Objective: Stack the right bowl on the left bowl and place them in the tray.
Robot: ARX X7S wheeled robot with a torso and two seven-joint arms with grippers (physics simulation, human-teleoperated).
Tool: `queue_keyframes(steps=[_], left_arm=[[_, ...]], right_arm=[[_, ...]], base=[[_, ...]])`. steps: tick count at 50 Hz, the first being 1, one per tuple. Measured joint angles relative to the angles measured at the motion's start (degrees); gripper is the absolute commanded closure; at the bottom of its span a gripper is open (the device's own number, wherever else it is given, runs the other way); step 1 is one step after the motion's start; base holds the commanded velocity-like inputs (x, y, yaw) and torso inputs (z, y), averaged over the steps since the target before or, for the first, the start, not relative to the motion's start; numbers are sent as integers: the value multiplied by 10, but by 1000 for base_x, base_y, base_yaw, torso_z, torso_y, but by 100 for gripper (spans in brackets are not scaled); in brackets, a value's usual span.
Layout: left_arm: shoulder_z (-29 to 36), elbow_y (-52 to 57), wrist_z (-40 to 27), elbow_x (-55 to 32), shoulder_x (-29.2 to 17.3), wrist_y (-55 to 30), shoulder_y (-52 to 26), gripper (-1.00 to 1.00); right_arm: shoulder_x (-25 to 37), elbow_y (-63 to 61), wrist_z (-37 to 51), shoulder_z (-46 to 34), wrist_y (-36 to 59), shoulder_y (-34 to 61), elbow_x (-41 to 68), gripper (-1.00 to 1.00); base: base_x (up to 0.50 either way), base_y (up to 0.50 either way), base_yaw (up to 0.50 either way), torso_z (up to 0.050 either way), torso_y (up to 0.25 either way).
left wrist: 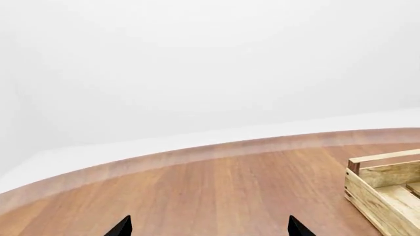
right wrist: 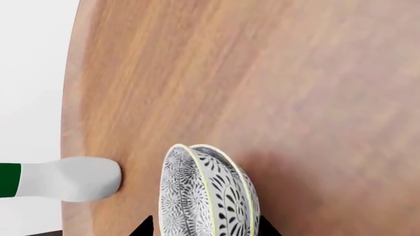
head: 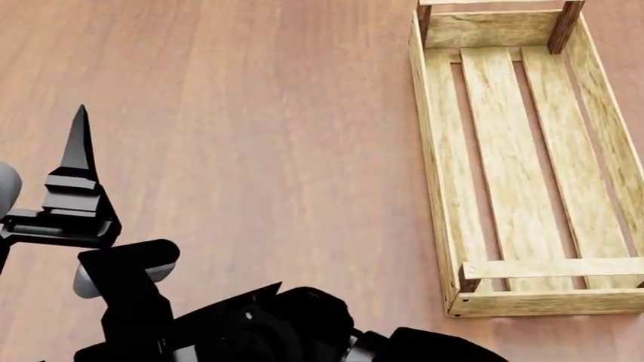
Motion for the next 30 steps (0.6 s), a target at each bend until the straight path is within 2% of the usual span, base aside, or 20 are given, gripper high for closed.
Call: queue_keyframes(steps=[14,30], left_arm=[[2,2,-4,-2,-4,2,2,-100],[18,3,-5,7,-13,15,6,-100]], right_arm=[[0,0,-7,-32,-22,10,17,-100],[-1,6,-20,-55,-36,14,21,-100]], base=[[0,0,0,0,-10],[0,0,0,0,-250]])
